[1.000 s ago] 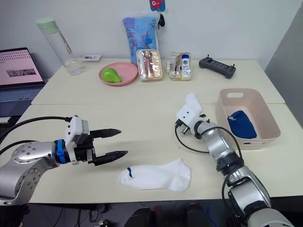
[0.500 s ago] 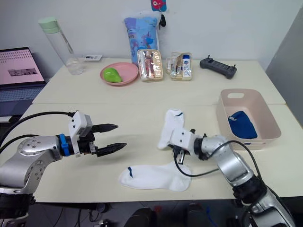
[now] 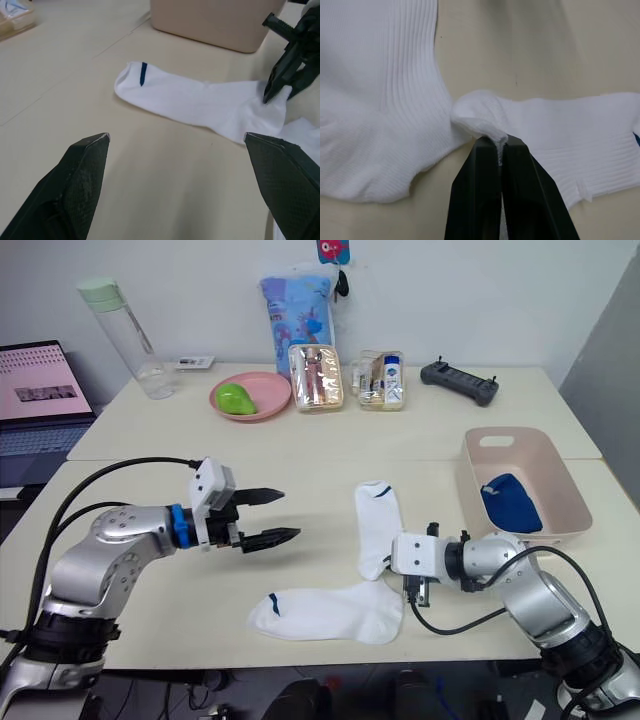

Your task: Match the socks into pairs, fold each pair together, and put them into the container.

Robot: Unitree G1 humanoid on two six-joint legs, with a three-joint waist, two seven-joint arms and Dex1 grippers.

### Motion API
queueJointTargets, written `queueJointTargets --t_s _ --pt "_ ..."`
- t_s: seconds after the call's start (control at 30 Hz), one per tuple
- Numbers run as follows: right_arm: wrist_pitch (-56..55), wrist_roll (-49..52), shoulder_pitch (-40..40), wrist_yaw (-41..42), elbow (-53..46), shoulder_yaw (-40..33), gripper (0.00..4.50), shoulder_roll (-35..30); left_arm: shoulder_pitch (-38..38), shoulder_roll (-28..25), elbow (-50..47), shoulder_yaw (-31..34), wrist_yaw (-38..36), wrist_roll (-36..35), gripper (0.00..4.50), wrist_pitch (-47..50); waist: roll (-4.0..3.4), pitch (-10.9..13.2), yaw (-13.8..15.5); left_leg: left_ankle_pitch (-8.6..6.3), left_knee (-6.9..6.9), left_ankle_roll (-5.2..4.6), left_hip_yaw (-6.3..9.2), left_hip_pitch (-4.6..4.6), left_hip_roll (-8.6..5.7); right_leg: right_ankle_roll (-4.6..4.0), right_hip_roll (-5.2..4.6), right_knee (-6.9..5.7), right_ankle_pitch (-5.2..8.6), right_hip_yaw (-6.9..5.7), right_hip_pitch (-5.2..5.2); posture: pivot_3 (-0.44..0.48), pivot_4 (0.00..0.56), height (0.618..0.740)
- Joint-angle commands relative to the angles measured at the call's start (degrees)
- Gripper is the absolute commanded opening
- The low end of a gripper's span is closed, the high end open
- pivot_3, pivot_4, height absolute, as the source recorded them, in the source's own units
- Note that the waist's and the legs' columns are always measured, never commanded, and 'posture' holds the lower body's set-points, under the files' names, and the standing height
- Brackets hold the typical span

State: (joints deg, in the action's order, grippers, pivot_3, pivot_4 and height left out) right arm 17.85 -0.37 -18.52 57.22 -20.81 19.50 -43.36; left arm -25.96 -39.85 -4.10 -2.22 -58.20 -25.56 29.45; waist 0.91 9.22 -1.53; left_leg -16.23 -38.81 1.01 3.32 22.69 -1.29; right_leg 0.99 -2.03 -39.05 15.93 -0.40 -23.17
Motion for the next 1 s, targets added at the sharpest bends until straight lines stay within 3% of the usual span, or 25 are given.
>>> queueJointTargets --t_s 0.03,0.2,0.27,0.47,0.73,1.0 --pt "2.06 2.63 1.51 1.46 -5.38 -4.22 1.68 -2.90 -8.01 4.44 7.83 -3.64 0.93 4.20 4.50 -2.78 0.04 0.02 0.48 0.00 -0.01 0.00 0.01 0.02 -0.03 0.00 0.00 0.00 0.00 -0.03 0.00 0.000 0.150 0.733" --pt "14.75 11.14 3.72 2.19 -14.90 -13.38 3.43 -6.44 -21.43 14.42 28.86 -8.35 2.94 12.16 4.50 -11.85 0.11 0.06 1.55 0.00 -0.12 0.00 0.02 0.11 -0.09 0.02 0.01 0.05 -0.01 -0.18 0.00 0.000 0.150 0.733" --pt "20.04 13.12 4.92 -1.47 -17.68 -16.05 4.16 -4.89 -26.39 18.37 39.49 -9.04 2.98 14.58 4.50 -16.43 0.17 0.09 1.49 0.00 -0.12 0.00 0.00 0.14 -0.09 0.03 0.01 0.09 -0.01 -0.19 -0.01 0.000 0.150 0.733" --pt "29.94 13.30 8.25 -12.42 -24.40 -16.69 4.16 0.53 -37.81 27.83 66.28 -8.69 8.61 21.51 4.50 -28.45 0.25 0.14 1.22 0.00 -0.10 -0.02 -0.07 0.12 -0.07 0.04 0.00 0.02 0.00 -0.16 -0.06 0.000 0.150 0.733" --pt "39.34 15.84 9.67 -20.56 -31.18 -16.40 4.16 5.33 -41.04 33.30 77.91 -7.96 13.68 27.30 4.50 -31.53 0.25 0.14 1.27 0.00 -0.10 -0.01 -0.03 0.13 -0.09 0.05 0.01 0.00 0.00 -0.18 -0.07 0.000 0.150 0.733" --pt "50.39 19.58 12.43 -28.09 -34.38 -18.74 4.21 12.77 -41.66 34.35 78.55 -5.05 10.36 27.63 1.99 -30.90 0.25 0.14 1.23 0.00 -0.11 0.00 -0.04 0.12 -0.10 0.06 0.01 -0.03 0.01 -0.17 -0.07 0.000 0.150 0.733"
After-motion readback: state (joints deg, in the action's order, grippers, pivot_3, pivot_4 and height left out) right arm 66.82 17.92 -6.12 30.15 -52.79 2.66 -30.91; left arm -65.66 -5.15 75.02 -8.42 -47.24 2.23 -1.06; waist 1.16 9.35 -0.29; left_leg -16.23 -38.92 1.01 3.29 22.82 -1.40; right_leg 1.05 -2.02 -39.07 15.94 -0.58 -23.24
